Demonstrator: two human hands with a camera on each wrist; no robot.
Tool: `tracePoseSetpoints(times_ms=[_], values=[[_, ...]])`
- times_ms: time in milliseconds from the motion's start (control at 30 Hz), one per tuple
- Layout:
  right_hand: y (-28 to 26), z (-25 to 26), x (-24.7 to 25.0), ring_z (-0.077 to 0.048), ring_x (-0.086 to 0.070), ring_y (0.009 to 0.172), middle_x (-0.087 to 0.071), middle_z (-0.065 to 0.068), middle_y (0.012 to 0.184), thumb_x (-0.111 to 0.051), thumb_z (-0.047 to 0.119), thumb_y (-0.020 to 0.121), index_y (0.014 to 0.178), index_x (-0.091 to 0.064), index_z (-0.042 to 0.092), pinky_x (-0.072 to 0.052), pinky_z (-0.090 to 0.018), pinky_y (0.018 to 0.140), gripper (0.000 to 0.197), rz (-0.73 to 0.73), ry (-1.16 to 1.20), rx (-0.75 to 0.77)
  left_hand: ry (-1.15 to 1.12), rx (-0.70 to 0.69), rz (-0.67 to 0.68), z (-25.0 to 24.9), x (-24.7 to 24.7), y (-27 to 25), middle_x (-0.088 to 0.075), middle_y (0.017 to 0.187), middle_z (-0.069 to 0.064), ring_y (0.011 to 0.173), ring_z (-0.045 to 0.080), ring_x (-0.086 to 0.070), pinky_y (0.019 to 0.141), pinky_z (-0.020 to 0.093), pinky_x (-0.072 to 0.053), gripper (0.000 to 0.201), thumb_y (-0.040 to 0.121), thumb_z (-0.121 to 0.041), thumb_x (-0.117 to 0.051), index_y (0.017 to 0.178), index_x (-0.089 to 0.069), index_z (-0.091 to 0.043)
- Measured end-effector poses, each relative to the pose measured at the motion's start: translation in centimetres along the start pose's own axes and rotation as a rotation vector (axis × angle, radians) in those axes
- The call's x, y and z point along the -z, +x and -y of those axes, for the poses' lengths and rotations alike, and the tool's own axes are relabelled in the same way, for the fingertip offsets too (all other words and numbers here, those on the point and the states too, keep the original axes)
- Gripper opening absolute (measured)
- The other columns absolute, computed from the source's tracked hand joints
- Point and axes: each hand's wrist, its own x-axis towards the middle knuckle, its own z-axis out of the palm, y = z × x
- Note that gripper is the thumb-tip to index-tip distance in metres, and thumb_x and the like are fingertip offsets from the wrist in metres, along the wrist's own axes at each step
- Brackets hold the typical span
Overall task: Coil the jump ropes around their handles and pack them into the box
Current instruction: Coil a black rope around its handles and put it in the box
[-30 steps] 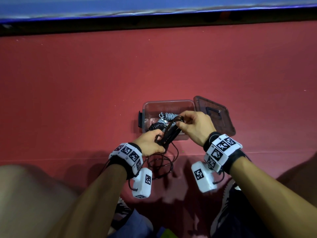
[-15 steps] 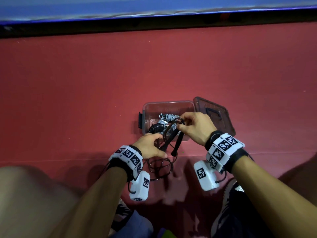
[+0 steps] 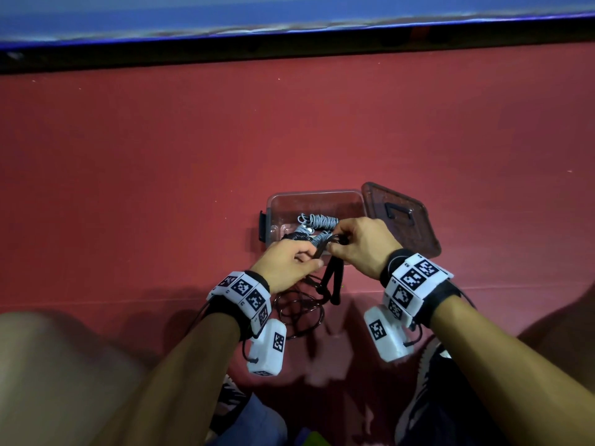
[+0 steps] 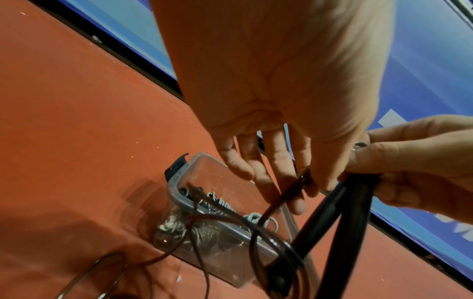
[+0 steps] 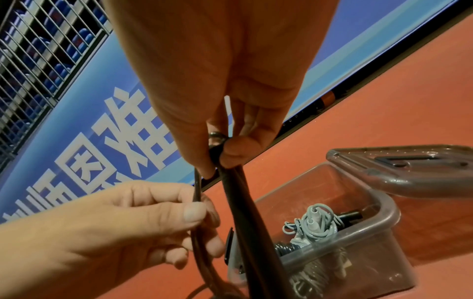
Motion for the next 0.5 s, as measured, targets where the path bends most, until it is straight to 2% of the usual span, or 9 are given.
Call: tracePoseSetpoints(times_ms=[67,133,200,300,400,500], values=[[0.05,-0.02,-0.05,-0.017,-0.061,0.072,-0.068,0.002,0.071,-0.071,0.029,0.084,0.078,-0.067,0.019,-0.039,-0.025,0.063,0.012,-0.033,-0.023,0.002,-0.005,-0.004,0.008,-0.39,0.10,-0.13,-0.048,0.056,-0.005,0.054,0.007,-0.038,0.059,0.024,-0.036,0.030,0.091,-0.029,-0.072,0.065,-0.059,-0.025],[0.11,-0.10,-0.05,-0.018,-0.064,0.073,-0.069,0.002,0.072,-0.071,0.028,0.084,0.078,-0.067,0.020,-0.043,-0.026,0.064,0.011,-0.055,-0.031,0.015,-0.003,-0.001,0.006,-0.36,0.21,-0.06,-0.049,0.060,0.007,0.055,0.009,-0.038,0.060,0.026,-0.037,0.025,0.091,-0.031,-0.073,0.073,-0.064,-0.016],[0.14,-0.11,0.00,-0.019,-0.064,0.078,-0.069,0.001,0.079,-0.071,0.027,0.084,0.083,-0.070,0.021,-0.049,-0.029,0.069,0.007,-0.066,-0.049,0.040,0.000,0.006,-0.001,-0.30,0.26,-0.02,-0.049,0.058,0.005,0.055,0.011,-0.038,0.059,0.027,-0.037,0.026,0.089,-0.032,-0.074,0.076,-0.065,-0.012],[0.06,0.00,-0.06,-0.021,-0.063,0.084,-0.068,-0.002,0.090,-0.073,0.027,0.084,0.090,-0.071,0.018,-0.051,-0.033,0.076,0.011,-0.053,-0.067,0.059,-0.004,0.014,0.011,0.25,0.21,0.25,-0.069,0.069,0.012,0.057,0.012,-0.048,0.061,0.033,-0.046,0.023,0.087,-0.040,-0.074,0.077,-0.071,-0.019],[0.05,0.08,-0.13,-0.020,-0.062,0.083,-0.067,0.000,0.088,-0.074,0.029,0.084,0.086,-0.069,0.020,-0.048,-0.030,0.073,0.010,-0.046,-0.049,0.048,-0.015,0.031,-0.050,0.46,0.11,0.33,-0.068,0.067,0.010,0.055,0.011,-0.046,0.060,0.030,-0.044,0.022,0.087,-0.038,-0.075,0.079,-0.071,-0.018],[-0.06,0.21,0.06,-0.015,-0.058,0.073,-0.063,0.006,0.074,-0.074,0.029,0.085,0.075,-0.061,0.025,-0.036,-0.021,0.060,0.016,-0.028,-0.006,0.013,-0.009,0.040,-0.110,0.48,0.20,0.45,-0.056,0.054,-0.009,0.050,0.005,-0.043,0.057,0.022,-0.039,0.011,0.088,-0.030,-0.077,0.081,-0.073,-0.023]])
